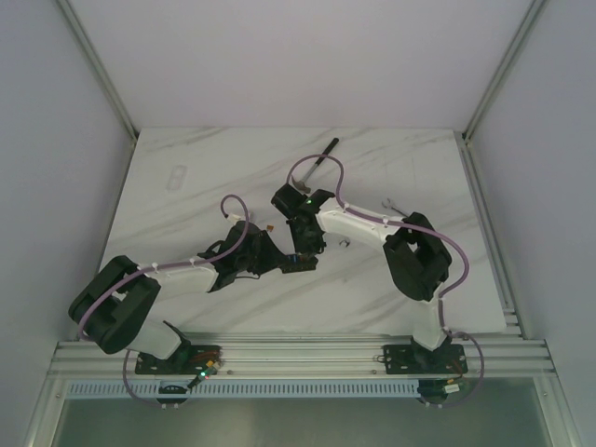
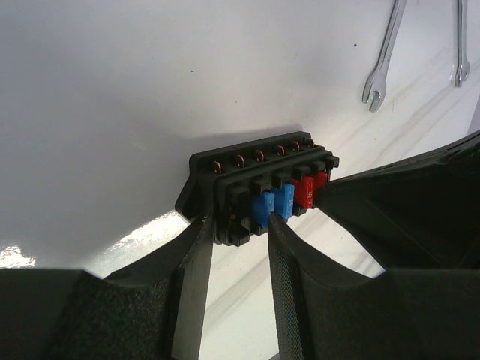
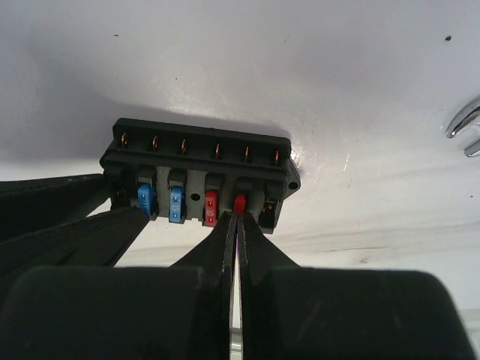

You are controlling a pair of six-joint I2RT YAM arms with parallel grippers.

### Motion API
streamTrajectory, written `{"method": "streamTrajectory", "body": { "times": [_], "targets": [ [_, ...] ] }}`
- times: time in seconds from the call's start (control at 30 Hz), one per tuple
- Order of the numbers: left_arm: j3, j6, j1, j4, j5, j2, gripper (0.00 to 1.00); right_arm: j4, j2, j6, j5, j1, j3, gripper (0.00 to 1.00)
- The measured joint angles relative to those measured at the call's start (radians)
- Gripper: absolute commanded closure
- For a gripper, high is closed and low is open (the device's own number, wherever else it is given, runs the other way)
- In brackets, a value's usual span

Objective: Snap on the fuse box
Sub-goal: Install the fuse at the fuse box base, then pick up the fuse from the center of the board.

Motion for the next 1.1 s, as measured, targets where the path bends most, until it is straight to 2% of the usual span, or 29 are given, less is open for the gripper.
{"method": "streamTrajectory", "body": {
  "times": [0.33,0.47,0.6,0.77,0.87,0.93,1.1],
  "targets": [
    [0.0,0.005,0.0,-0.014,-0.007,-0.013,0.55,0.01,-0.014,-0.043,-0.007,0.003,-0.005,1.0],
    [0.0,0.032,0.009,-0.09,-0.033,-0.074,0.53,0.059,-0.066,-0.074,-0.011,0.007,-0.052,0.79],
    [0.009,0.074,0.045,-0.169,-0.076,-0.155,0.49,0.08,-0.125,-0.125,-0.018,0.018,-0.084,0.69],
    [0.071,0.15,0.112,-0.26,-0.138,-0.201,0.42,0.165,-0.281,-0.188,-0.011,0.005,-0.112,0.49],
    [0.129,0.206,0.143,-0.298,-0.174,-0.193,0.41,0.256,-0.354,-0.219,0.005,-0.017,-0.146,0.31],
    [0.172,0.237,0.16,-0.306,-0.192,-0.163,0.41,0.315,-0.378,-0.232,0.024,-0.03,-0.185,0.23],
    [0.28,0.325,0.181,-0.32,-0.253,-0.021,0.43,0.414,-0.386,-0.25,0.084,-0.063,-0.295,0.13]
  ]
}}
